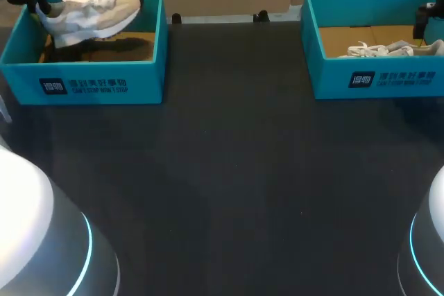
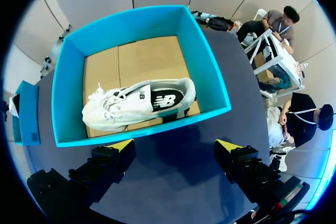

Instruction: Take the shoe out of the shoebox, open the shoe tongue, remove and reinsert the insole, then place the shoe into the shoebox

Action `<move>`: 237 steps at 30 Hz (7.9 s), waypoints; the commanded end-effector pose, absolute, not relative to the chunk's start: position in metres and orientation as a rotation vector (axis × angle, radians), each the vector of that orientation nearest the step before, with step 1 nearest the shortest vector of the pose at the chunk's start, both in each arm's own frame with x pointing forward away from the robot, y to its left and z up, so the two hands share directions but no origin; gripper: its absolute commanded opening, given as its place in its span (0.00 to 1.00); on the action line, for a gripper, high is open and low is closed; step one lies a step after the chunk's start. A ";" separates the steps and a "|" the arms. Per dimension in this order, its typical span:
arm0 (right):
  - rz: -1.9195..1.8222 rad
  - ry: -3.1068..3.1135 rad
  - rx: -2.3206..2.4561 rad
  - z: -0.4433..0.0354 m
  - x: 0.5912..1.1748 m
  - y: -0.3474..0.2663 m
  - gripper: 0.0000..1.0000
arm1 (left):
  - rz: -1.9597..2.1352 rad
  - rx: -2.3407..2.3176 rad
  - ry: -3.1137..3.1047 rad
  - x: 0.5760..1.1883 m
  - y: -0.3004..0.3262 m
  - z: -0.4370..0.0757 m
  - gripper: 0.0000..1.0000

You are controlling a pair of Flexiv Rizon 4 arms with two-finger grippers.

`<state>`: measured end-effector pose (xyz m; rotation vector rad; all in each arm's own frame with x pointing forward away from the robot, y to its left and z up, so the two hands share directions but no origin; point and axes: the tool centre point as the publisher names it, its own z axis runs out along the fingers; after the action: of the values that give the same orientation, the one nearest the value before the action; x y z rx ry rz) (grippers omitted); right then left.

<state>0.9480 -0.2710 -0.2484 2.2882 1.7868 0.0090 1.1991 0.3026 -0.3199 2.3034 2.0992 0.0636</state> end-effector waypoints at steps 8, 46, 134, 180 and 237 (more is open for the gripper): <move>0.010 1.787 2.288 -0.249 0.948 -0.271 1.00 | 0.122 2.264 2.107 1.174 0.301 -0.245 0.00; 0.010 1.787 2.288 -0.249 0.948 -0.271 1.00 | 0.278 2.199 2.116 1.155 0.306 -0.165 0.00; 0.010 1.787 2.288 -0.249 0.948 -0.271 1.00 | 0.419 2.321 2.085 0.948 0.083 -0.100 0.00; 0.010 1.787 2.288 -0.249 0.948 -0.271 1.00 | 0.475 2.424 2.112 0.860 -0.027 -0.107 0.00; 0.010 1.787 2.288 -0.249 0.948 -0.271 1.00 | 0.418 2.310 2.192 0.786 -0.110 -0.164 0.00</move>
<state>0.9480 -0.2709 -0.2484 2.2879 1.7870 0.0090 0.7851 -0.1073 -0.1549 2.3193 2.1859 0.4235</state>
